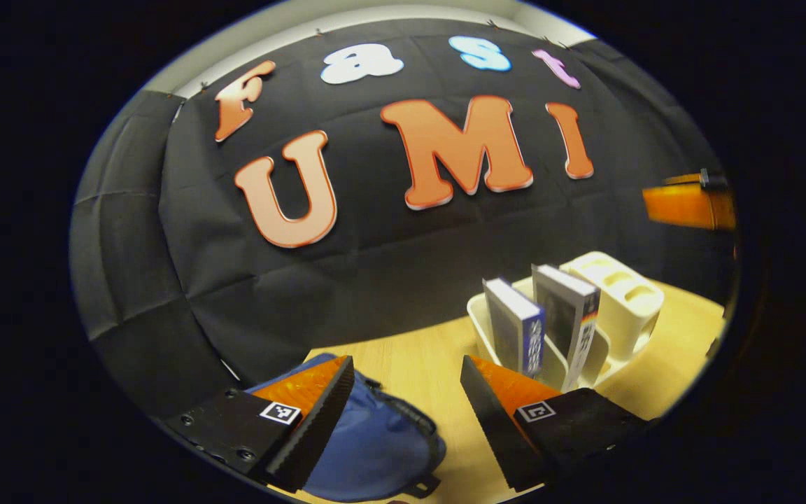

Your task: Open the schoolbag, grab two books from the bookshelf and put them into the schoolbag.

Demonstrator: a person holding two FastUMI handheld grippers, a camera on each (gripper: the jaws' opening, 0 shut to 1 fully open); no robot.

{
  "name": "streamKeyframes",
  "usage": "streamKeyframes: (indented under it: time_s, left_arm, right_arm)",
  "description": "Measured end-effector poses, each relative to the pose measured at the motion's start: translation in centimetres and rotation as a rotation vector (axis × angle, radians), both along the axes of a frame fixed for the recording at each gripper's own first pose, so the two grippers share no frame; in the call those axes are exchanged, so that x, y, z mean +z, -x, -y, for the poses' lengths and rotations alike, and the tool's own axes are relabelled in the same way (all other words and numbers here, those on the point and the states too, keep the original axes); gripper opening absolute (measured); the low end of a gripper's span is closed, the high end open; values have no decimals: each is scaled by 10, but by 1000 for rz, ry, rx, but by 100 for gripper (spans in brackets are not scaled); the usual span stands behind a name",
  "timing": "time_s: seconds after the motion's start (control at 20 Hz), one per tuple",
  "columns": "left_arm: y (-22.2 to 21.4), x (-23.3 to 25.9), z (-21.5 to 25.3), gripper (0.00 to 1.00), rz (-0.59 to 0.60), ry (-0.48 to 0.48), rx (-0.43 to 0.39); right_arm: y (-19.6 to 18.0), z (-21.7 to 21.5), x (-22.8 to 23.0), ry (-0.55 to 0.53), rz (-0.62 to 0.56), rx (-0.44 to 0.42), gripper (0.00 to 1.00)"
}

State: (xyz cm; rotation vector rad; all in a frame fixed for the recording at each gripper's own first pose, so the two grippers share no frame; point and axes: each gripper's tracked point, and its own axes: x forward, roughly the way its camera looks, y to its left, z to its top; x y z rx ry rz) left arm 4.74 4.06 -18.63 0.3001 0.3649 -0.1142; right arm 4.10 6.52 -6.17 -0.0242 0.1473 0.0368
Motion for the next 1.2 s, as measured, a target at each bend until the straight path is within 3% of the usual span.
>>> streamKeyframes:
  time_s: [0.2, 0.55, 0.75, 1.05, 1.2]
  left_arm:
    - [22, -78, -29, 98, -205, -156, 8]
    - [53, -170, -60, 98, -360, -399, -51]
    - [66, -195, -69, 97, -426, -478, -81]
    - [65, -186, -79, 95, -401, -531, -75]
    - [54, -174, -82, 77, -352, -584, -77]
  right_arm:
    - [1, 4, -9, 8, -24, -10, 94]
    - [5, 14, -23, 21, -65, -37, 94]
    - [8, 15, -28, 27, -81, -45, 94]
    - [7, 10, -29, 30, -77, -27, 94]
    - [8, 6, -27, 32, -69, -16, 94]
